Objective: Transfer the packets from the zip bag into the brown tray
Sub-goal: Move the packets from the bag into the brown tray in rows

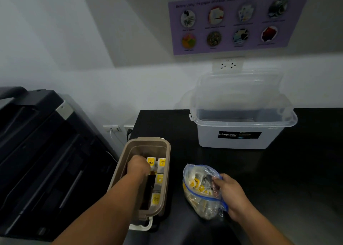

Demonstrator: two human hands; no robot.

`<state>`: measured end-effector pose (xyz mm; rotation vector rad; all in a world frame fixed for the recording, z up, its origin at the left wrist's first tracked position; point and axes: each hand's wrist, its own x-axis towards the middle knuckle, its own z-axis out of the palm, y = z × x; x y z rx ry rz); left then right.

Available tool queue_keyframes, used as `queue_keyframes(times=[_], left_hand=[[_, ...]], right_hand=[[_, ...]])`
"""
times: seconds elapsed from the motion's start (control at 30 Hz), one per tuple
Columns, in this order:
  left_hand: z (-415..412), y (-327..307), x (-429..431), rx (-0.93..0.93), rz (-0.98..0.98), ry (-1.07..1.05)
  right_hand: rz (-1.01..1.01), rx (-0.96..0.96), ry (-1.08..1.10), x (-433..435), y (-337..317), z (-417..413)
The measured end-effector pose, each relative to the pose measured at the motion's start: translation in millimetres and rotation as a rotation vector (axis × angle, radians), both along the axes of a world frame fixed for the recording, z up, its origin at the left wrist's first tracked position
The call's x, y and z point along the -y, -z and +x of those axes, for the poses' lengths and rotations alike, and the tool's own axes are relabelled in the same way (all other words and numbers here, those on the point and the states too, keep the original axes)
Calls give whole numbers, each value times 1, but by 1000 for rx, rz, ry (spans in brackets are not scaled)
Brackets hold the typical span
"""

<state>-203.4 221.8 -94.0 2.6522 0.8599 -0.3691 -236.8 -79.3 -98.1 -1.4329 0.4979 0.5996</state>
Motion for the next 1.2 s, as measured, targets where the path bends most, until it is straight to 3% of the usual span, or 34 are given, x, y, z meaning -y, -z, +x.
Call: queue_keyframes(times=[0.13, 0.4, 0.67, 0.8, 1.0, 1.2], left_hand=[[4, 6, 0, -56, 38, 23], [5, 10, 7, 72, -19, -168], [8, 7, 6, 47, -22, -126], [5, -10, 10, 43, 60, -38], [-10, -78, 29, 182, -21, 132], [-31, -119, 100, 378, -301, 404]], right_hand=[[9, -5, 12, 0, 1, -2], [16, 1, 10, -1, 2, -3], [14, 2, 8, -2, 3, -4], [8, 3, 3, -1, 4, -3], [7, 21, -12, -3, 4, -4], [-30, 71, -48, -3, 1, -6]])
